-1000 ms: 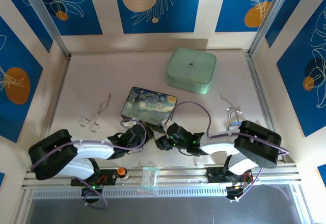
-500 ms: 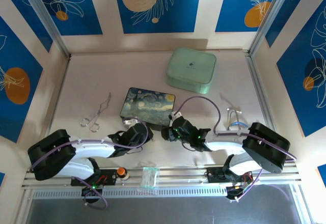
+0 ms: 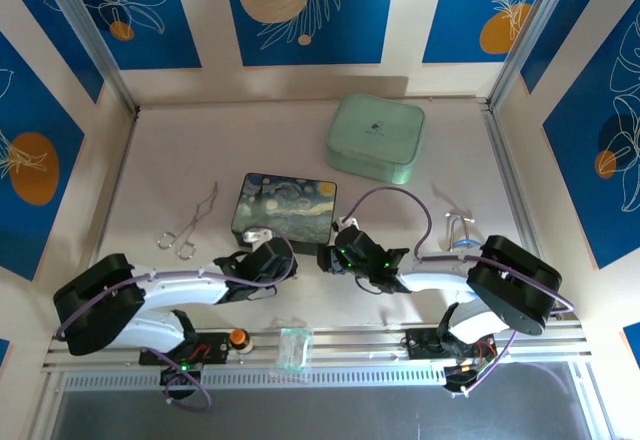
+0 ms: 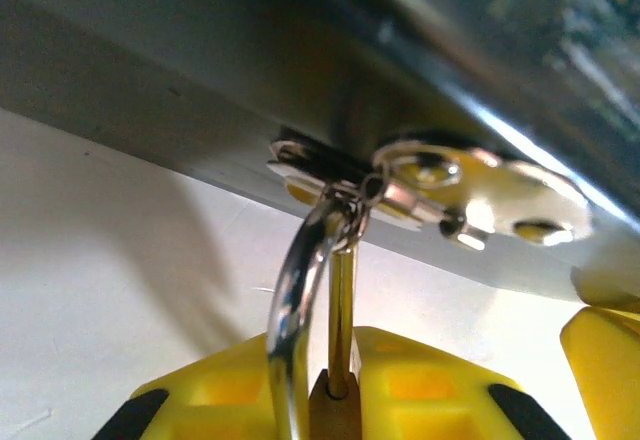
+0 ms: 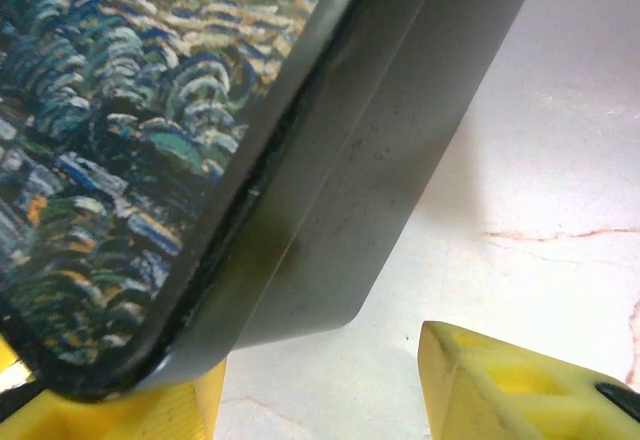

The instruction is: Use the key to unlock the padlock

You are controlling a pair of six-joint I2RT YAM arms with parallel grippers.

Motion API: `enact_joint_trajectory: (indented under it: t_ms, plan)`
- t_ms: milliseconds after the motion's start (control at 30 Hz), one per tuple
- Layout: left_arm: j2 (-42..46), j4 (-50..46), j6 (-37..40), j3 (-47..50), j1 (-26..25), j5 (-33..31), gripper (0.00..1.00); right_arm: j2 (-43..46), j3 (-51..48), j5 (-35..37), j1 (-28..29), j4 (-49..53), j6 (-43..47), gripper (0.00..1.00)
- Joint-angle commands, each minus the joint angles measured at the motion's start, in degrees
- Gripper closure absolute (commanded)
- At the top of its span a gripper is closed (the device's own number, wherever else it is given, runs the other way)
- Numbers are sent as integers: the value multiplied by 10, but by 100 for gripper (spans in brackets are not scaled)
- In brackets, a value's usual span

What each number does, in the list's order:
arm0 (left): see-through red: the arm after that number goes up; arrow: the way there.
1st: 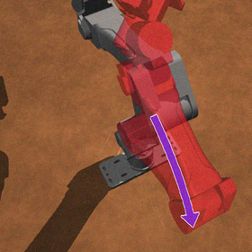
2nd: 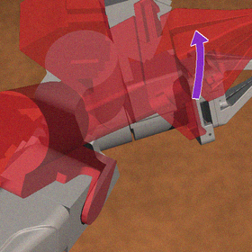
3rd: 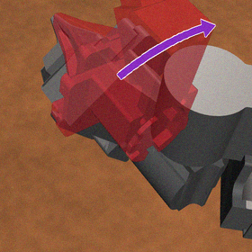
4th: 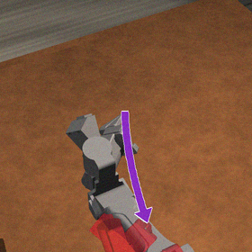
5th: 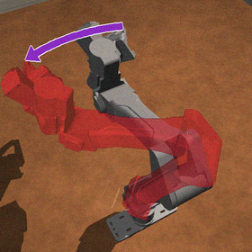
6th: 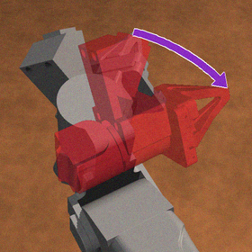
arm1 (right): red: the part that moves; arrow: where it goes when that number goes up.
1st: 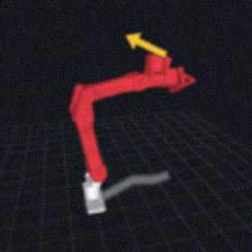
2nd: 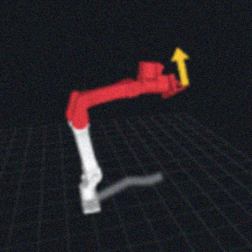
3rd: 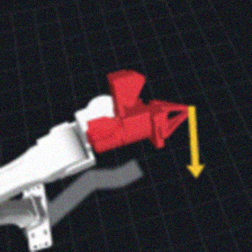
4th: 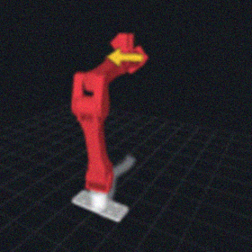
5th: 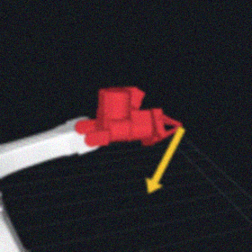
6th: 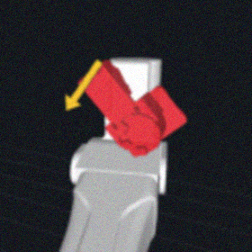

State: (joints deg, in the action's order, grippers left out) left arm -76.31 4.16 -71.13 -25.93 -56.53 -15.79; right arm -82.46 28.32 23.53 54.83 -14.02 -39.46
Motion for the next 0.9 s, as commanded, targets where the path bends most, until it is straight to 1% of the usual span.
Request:
enact_joint_trajectory:
  t_ms: [0,67,167,300,333,400,467,567,667,867]
  plan:
    - [-33,-109,45,1,4,-32,81,-11,14,8,-8,3,-15,47]
    - [-46,-115,45,-7,4,-38,77,-16,14,5,-8,0,-18,48]
    - [-55,-123,48,-14,3,-45,78,-23,17,-1,-8,1,-18,48]
    - [-59,-163,56,-33,0,-63,77,-28,17,-1,-8,4,-20,48]
    - [-59,-178,61,-39,-5,-73,77,-28,17,-1,-8,4,-20,48]
    - [-66,-243,63,-68,-20,-109,74,-29,17,0,-9,6,-21,48]
    - [-72,-273,64,-82,-27,-120,73,-29,15,1,-9,8,-22,48]
    - [-73,-275,67,-82,-34,-125,73,-31,16,2,-11,10,-22,48]
    - [-82,-300,64,-98,-48,-148,73,-35,15,1,-11,9,-25,48]
    - [-96,-333,63,-122,-60,-164,73,-40,14,-2,-11,9,-33,48]
